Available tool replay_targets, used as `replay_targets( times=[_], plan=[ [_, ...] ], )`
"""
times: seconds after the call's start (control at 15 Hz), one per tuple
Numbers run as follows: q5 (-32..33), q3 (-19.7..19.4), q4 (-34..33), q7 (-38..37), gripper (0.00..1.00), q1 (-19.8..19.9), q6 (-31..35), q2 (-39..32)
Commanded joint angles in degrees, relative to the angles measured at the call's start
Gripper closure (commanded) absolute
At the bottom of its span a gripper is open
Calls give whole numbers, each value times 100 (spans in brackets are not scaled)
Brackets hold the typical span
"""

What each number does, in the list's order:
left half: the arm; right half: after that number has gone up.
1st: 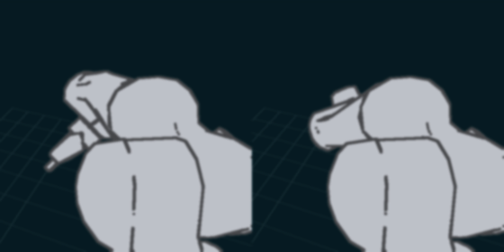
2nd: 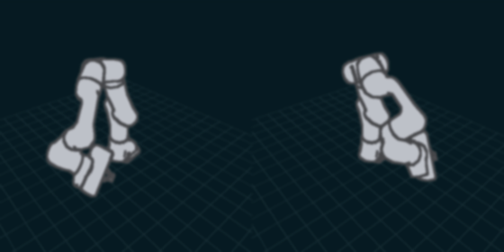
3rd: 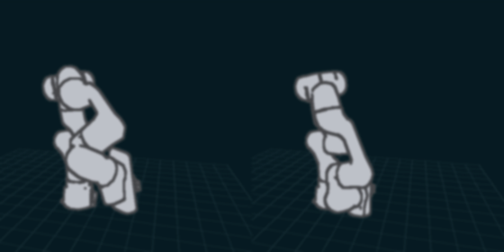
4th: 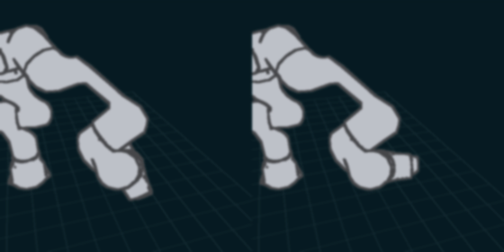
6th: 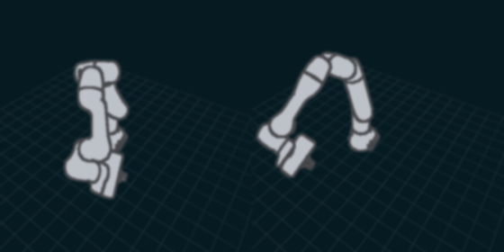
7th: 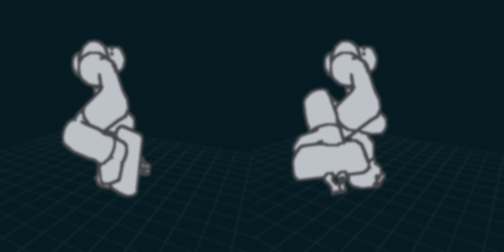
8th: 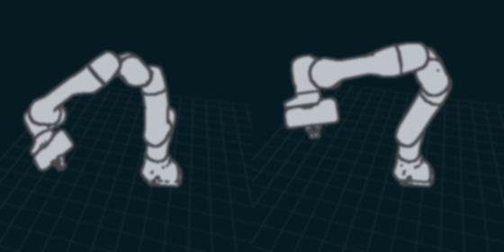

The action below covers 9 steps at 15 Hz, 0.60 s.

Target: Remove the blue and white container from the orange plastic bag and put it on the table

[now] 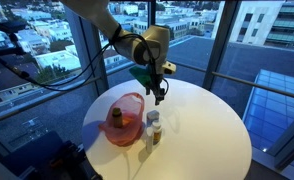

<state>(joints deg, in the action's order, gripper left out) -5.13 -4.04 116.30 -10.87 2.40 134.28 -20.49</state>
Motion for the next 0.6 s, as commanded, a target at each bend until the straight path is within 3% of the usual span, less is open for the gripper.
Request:
replay_targets(
  times=[0.0, 0.53],
  plan=[
    [-32, 10, 236, 103, 0, 35, 177, 136],
    [-30, -1, 418, 69, 0, 36, 223, 124]
  ],
)
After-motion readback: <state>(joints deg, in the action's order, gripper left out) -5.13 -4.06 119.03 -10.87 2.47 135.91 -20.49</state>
